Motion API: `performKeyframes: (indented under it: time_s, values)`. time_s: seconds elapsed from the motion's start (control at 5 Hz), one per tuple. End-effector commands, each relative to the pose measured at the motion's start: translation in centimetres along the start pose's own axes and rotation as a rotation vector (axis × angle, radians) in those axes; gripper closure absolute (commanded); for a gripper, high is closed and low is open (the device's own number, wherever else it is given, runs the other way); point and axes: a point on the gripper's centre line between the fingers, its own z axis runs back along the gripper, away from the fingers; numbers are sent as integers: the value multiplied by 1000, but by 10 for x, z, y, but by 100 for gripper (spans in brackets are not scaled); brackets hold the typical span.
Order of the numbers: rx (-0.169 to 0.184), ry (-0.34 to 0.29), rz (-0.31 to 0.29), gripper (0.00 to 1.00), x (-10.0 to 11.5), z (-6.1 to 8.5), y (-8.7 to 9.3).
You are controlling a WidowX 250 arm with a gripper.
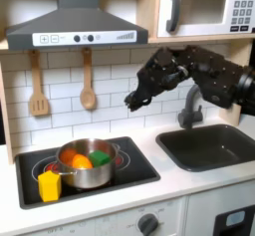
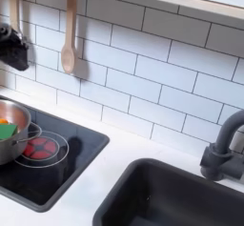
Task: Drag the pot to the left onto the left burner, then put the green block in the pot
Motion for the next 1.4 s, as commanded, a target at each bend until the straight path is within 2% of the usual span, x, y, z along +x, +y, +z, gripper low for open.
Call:
performKeyframes:
  time_s: [0.0, 0.2, 0.4, 0.6, 0.8, 1.0, 1.2]
  values:
    - [4, 38, 18, 0, -12, -2, 4]
    - [43, 70, 23, 0, -18, -2, 8]
    - [116, 211, 22, 0, -29, 0, 15]
    - [157, 367, 12, 0, -46, -5, 12]
    - [140, 441, -23, 0, -48, -4, 2]
    - [145, 475, -26, 0, -53, -7, 2]
    - [130, 609, -31, 0, -62, -16, 6]
